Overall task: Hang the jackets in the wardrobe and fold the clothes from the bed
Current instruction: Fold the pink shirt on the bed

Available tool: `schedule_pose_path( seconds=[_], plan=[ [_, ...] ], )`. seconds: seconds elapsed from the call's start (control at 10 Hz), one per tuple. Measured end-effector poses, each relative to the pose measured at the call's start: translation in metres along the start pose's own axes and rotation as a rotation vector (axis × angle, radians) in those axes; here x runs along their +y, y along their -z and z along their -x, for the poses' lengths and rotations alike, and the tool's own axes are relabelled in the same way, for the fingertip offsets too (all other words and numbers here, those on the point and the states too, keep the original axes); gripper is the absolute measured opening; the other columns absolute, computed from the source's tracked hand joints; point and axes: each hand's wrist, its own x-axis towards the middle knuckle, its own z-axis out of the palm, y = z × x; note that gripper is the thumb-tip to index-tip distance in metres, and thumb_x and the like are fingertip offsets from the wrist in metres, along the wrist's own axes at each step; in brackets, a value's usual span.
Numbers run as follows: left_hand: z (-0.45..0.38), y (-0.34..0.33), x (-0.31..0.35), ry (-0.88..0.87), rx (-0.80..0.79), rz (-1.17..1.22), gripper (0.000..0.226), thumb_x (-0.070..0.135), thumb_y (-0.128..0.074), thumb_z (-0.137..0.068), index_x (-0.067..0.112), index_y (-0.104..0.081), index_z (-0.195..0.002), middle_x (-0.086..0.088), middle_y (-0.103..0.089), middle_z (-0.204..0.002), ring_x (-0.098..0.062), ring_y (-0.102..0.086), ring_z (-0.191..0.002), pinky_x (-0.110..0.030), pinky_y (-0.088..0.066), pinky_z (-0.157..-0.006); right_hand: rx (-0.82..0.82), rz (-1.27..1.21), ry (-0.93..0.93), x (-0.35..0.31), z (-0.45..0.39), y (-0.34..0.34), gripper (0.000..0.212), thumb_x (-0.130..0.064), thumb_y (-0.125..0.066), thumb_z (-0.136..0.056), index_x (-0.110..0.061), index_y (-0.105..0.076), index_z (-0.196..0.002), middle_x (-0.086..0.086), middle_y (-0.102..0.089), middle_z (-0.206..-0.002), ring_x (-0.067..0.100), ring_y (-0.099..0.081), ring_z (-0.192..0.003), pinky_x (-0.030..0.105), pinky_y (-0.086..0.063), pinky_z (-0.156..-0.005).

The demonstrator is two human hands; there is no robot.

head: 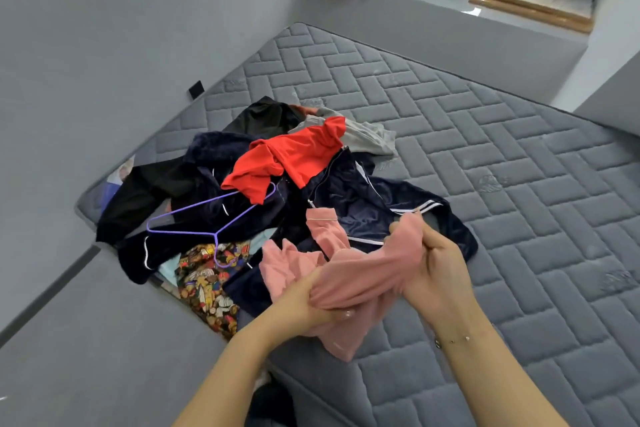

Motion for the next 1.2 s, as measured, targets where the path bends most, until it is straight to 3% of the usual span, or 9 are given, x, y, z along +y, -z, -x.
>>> schedule_pose_path(
  seconds=[0.1,0.3,0.4,0.5,0.6,0.7,0.8,1.0,1.2],
  plan=[
    [0.013,-0.040,0.014,0.057,-0.056,-0.086,0.022,0.034,-0.079,-0.076,0.038,-0.061,-0.089,0.028,-0.064,-0.066,0.012,-0.057,-0.061,-0.012,-0.045,-0.060,-0.018,0.069,-0.029,-0.034,0.016,0.029,0.057,-0.018,-0.036,-0.104,-0.015,-0.065,-0.055,-0.002,-0.055,-0.057,0.009,-0.057,-0.053,0.026,-0.052,-0.054],
    [0.055,-0.111,-0.001,0.154,0.001,-0.146,0.051,0.057,-0.081,-0.061,0.040,-0.067,-0.107,0.016,-0.070,-0.103,-0.005,-0.064,-0.096,-0.027,-0.051,-0.087,0.069,0.242,0.085,-0.086,0.044,0.081,0.052,-0.023,-0.038,-0.105,-0.017,-0.067,-0.063,-0.003,-0.059,-0.059,0.007,-0.060,-0.055,0.020,-0.051,-0.056],
    [0.078,-0.139,-0.032,0.176,0.140,-0.258,0.030,0.058,-0.078,-0.062,0.046,-0.062,-0.085,0.021,-0.057,-0.107,-0.001,-0.051,-0.099,-0.015,-0.043,-0.079,0.115,0.570,0.074,-0.067,0.051,0.101,0.032,-0.026,-0.037,-0.105,-0.016,-0.055,-0.081,0.003,-0.055,-0.070,0.011,-0.057,-0.068,0.023,-0.048,-0.066],
    [0.095,-0.161,-0.061,0.250,0.236,-0.493,0.032,0.069,-0.068,-0.061,0.041,-0.063,-0.076,0.019,-0.043,-0.107,-0.007,-0.036,-0.103,-0.024,-0.030,-0.077,0.451,0.625,0.231,-0.034,0.053,0.090,0.034,-0.021,-0.033,-0.105,-0.010,-0.047,-0.076,0.005,-0.052,-0.059,0.016,-0.056,-0.063,0.023,-0.044,-0.058],
    [0.110,-0.179,-0.082,0.309,0.234,-0.322,0.016,0.054,-0.073,-0.067,0.040,-0.065,-0.067,0.019,-0.056,-0.095,-0.015,-0.052,-0.108,-0.030,-0.037,-0.083,0.389,0.279,0.219,-0.004,0.060,0.106,0.024,-0.010,-0.036,-0.098,-0.008,-0.052,-0.079,0.003,-0.051,-0.066,0.013,-0.051,-0.065,0.025,-0.039,-0.063],
    [0.129,-0.198,-0.104,0.368,0.234,-0.163,0.034,0.044,-0.070,-0.066,0.018,-0.065,-0.087,-0.003,-0.068,-0.089,-0.028,-0.066,-0.092,-0.034,-0.053,-0.076,0.054,1.313,0.100,0.025,0.050,0.150,0.028,-0.020,-0.044,-0.103,-0.020,-0.054,-0.076,-0.013,-0.059,-0.065,0.000,-0.054,-0.059,0.023,-0.046,-0.065],
    [0.149,-0.222,-0.128,0.424,0.241,-0.248,0.029,0.043,-0.068,-0.069,0.019,-0.064,-0.084,-0.001,-0.067,-0.104,-0.023,-0.064,-0.094,-0.027,-0.045,-0.070,-0.082,1.461,0.036,0.051,0.054,0.162,0.042,-0.020,-0.050,-0.098,-0.021,-0.033,-0.060,-0.014,-0.034,-0.051,0.001,-0.029,-0.047,0.021,-0.028,-0.050],
    [0.172,-0.242,-0.183,0.613,0.314,-0.460,0.048,0.048,-0.065,-0.079,0.027,-0.062,-0.122,0.001,-0.056,-0.138,-0.027,-0.051,-0.128,-0.028,-0.043,-0.101,-0.417,2.086,-0.173,0.090,0.055,0.198,0.046,-0.049,-0.055,-0.090,-0.017,-0.039,-0.061,-0.009,-0.046,-0.051,0.008,-0.042,-0.051,0.030,-0.035,-0.054],
    [0.164,-0.227,-0.236,0.765,0.577,-0.624,0.041,0.050,-0.041,-0.084,0.028,-0.065,-0.108,0.005,-0.068,-0.110,-0.017,-0.052,-0.115,-0.035,-0.033,-0.094,-0.647,2.264,0.099,0.122,0.005,0.211,0.049,-0.053,-0.055,-0.089,-0.012,-0.045,-0.063,-0.003,-0.046,-0.053,0.016,-0.046,-0.056,0.029,-0.035,-0.055]
  ],
)
